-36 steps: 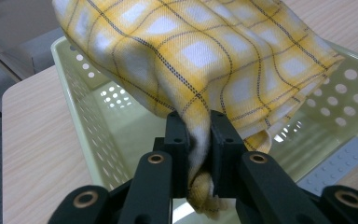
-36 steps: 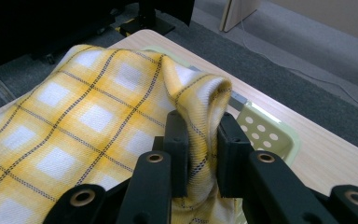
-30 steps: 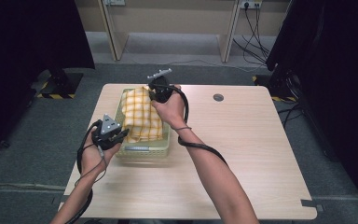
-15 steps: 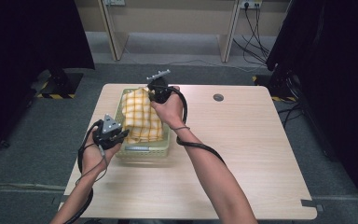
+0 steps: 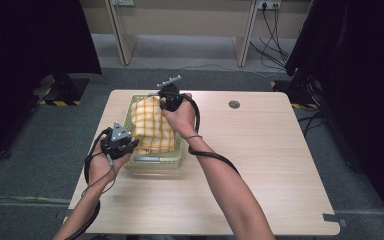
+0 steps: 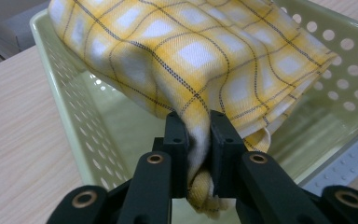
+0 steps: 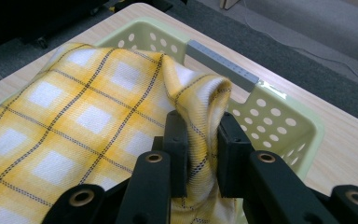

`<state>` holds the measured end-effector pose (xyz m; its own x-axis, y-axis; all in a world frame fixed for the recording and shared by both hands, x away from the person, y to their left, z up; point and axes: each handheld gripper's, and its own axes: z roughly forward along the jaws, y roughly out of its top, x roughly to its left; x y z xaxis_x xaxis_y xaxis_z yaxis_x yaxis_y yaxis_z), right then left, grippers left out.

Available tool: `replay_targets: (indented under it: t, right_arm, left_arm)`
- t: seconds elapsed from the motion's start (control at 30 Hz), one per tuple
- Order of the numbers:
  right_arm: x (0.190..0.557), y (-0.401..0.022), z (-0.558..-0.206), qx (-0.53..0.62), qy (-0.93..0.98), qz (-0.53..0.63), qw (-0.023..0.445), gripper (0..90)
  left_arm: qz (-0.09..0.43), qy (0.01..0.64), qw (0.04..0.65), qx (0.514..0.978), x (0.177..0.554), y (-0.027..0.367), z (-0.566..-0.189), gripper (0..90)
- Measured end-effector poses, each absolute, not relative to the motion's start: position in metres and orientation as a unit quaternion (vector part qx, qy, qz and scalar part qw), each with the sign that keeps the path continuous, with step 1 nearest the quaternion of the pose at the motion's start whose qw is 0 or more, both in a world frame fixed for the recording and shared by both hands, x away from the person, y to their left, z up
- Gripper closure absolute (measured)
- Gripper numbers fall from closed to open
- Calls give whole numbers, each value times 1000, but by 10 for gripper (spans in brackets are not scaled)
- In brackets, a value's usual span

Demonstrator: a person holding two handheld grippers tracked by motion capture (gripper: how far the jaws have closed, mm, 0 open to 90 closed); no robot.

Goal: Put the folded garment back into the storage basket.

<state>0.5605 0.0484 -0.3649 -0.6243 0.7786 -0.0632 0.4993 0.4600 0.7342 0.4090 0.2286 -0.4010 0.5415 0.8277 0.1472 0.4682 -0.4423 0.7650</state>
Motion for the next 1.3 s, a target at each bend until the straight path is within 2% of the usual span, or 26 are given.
replay_targets:
  t: [1.3]
  right_arm:
    - [570, 57, -386, 392, 844, 312, 190, 766]
  left_arm:
    - [225, 413, 310, 826, 424, 227, -413, 777]
